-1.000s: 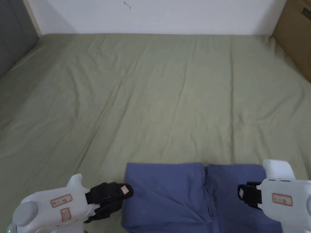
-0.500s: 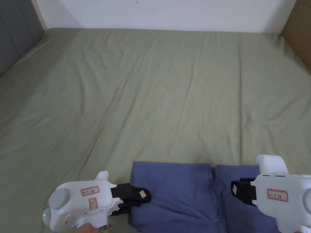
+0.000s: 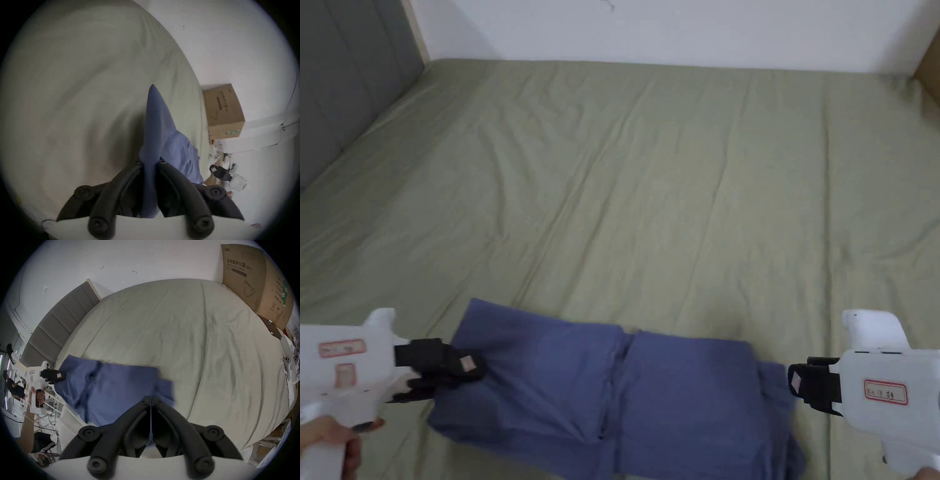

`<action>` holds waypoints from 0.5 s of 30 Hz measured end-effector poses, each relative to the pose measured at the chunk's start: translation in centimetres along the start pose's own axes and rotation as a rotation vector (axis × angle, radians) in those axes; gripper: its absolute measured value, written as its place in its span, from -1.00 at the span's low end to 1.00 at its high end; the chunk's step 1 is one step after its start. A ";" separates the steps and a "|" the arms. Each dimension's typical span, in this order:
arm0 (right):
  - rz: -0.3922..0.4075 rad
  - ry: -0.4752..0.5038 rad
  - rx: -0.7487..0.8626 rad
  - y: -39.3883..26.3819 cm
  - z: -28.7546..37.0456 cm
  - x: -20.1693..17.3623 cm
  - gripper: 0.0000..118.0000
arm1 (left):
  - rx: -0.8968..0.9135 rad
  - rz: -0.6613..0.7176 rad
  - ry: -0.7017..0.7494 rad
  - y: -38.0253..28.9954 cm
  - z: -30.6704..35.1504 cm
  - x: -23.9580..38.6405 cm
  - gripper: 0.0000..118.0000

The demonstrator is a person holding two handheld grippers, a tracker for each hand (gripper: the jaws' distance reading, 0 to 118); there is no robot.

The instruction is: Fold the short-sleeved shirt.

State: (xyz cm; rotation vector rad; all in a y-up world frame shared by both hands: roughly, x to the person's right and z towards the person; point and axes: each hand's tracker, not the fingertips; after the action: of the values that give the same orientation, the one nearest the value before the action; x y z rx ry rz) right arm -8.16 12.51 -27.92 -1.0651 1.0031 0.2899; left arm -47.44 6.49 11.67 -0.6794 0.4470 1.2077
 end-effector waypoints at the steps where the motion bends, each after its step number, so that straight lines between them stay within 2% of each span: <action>1: -0.004 0.002 -0.003 -0.1 -0.1 0.0 -0.99 | 0.017 0.001 0.040 0.5 1.0 -0.4 -0.84; 7: -0.013 0.005 -0.031 -0.5 -1.0 0.1 -0.99 | 0.063 0.036 0.142 2.2 3.5 -2.0 -0.84; 15: -0.018 0.021 -0.019 -0.2 -0.6 0.3 -0.99 | 0.090 -0.057 0.148 1.1 3.4 3.4 -0.84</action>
State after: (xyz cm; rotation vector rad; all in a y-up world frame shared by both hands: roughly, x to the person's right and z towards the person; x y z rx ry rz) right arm -8.18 11.79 -28.11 -1.0958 1.0112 0.2745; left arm -47.57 11.42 11.60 -0.7019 0.5988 1.0814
